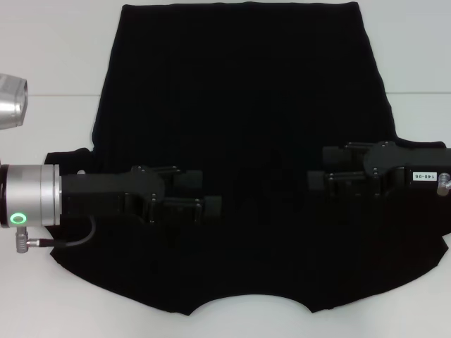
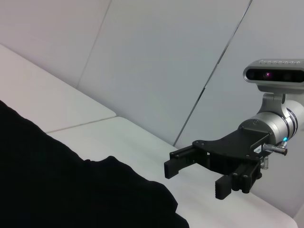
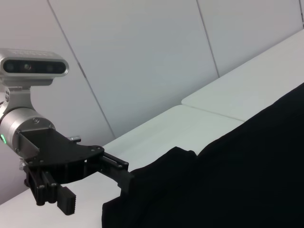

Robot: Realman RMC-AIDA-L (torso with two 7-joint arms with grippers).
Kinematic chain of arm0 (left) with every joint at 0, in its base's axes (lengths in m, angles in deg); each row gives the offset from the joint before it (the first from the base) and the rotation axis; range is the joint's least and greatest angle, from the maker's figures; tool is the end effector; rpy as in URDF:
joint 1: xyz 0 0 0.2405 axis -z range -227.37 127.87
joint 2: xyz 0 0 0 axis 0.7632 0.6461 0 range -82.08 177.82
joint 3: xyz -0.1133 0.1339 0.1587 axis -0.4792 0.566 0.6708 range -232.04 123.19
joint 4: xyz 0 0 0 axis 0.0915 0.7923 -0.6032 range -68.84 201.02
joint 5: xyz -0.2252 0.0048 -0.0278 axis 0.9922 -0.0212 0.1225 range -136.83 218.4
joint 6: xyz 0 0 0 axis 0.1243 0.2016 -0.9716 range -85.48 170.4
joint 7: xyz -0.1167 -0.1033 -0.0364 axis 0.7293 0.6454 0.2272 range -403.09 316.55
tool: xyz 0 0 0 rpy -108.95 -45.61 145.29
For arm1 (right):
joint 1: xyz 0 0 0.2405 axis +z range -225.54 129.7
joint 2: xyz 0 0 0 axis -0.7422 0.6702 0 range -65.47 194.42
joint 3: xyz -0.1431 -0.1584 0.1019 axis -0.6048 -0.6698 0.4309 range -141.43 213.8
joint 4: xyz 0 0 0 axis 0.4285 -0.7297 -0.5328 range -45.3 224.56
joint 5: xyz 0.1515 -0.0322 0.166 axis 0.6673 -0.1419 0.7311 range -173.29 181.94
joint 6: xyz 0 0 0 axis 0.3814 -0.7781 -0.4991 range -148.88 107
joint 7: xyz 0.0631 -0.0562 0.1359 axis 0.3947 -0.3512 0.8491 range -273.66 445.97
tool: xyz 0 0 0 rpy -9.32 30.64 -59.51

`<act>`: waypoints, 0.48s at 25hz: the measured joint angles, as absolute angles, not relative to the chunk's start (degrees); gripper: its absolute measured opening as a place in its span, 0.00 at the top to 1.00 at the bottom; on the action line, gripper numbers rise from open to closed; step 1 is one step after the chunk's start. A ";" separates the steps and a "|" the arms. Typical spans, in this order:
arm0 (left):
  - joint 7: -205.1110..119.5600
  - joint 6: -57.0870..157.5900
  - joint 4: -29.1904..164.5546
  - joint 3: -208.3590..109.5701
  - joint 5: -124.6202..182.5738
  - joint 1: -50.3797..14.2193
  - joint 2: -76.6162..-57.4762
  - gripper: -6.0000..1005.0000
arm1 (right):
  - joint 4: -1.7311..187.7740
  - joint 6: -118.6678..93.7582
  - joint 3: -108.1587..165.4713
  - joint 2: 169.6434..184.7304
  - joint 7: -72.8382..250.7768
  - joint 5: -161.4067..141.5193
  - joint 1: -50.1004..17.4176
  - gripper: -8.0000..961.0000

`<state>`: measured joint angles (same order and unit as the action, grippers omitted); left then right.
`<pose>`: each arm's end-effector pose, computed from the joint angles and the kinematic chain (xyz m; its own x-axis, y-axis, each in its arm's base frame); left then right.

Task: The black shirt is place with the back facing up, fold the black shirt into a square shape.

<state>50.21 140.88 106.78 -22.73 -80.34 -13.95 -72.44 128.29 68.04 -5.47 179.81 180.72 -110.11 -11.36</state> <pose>-0.2174 0.3447 0.0067 0.7012 0.4863 0.5213 0.5381 -0.8407 0.0605 0.2211 0.3756 0.0193 0.7492 -0.4547 -0.4816 -0.5480 -0.8339 -0.0652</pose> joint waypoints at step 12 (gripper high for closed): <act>51.72 140.14 106.78 -22.79 -80.32 -14.16 -72.46 0.15 | 128.29 67.44 -5.47 180.10 180.70 -110.05 -11.12 0.08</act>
